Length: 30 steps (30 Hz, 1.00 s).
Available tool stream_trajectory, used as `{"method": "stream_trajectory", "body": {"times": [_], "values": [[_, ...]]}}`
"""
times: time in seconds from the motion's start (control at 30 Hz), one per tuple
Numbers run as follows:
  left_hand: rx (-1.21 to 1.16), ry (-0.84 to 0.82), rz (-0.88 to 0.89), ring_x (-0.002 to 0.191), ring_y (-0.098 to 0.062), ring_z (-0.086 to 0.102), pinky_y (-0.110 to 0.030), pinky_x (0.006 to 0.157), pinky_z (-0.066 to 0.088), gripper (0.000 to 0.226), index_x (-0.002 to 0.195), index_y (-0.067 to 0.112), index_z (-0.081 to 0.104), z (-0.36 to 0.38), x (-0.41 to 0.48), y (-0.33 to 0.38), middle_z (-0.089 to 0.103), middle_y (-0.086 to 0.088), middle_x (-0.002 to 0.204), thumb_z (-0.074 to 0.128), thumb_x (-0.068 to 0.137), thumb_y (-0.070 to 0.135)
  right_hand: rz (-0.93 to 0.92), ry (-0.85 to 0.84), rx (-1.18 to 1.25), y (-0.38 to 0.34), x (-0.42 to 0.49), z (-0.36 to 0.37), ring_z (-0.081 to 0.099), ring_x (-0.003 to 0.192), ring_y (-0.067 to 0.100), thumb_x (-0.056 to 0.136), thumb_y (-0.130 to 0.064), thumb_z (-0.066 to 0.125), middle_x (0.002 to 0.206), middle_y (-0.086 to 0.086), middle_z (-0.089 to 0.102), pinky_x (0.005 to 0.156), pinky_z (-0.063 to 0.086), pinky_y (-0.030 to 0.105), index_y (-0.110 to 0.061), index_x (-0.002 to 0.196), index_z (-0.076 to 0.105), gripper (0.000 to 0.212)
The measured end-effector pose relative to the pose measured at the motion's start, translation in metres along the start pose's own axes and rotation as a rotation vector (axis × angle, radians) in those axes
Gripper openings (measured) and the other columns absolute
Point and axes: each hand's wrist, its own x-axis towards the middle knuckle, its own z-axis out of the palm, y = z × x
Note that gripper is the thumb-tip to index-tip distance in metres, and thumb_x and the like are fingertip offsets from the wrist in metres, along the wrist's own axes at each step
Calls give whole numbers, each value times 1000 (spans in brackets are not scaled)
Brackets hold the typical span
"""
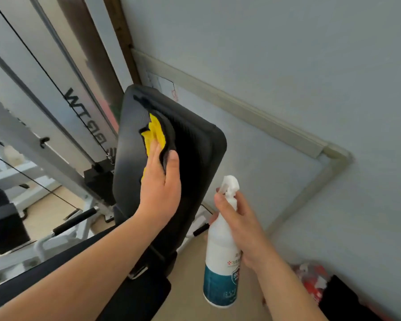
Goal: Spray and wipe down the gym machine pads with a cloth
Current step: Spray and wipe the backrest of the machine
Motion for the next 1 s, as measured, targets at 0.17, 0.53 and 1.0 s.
{"method": "stream_trajectory", "body": {"times": [0.17, 0.53, 1.0], "values": [[-56, -62, -3, 145, -13, 42, -46, 125, 30, 54, 155, 31, 42, 6, 6, 4, 52, 7, 153, 36, 108, 56, -4, -105, -22, 1, 8, 1, 80, 102, 34, 72, -87, 76, 113, 5, 78, 94, 66, 61, -55, 131, 60, 70], [-67, -151, -71, 144, -14, 43, -45, 124, 32, 59, 159, 30, 33, -5, 7, 7, 50, 9, 153, 35, 107, 58, 65, -187, 75, -6, 11, 11, 78, 77, 29, 78, -70, 71, 86, 3, 75, 84, 68, 54, -45, 125, 60, 55], [1532, -238, 1214, 159, -42, 6, -57, 129, 2, 65, 155, 4, 40, 30, 33, 41, 32, -18, 166, 29, 107, 47, 27, -74, 197, 10, -16, -27, 72, 72, 35, 78, -62, 77, 91, 15, 68, 61, 63, 38, -36, 126, 67, 55]]}}
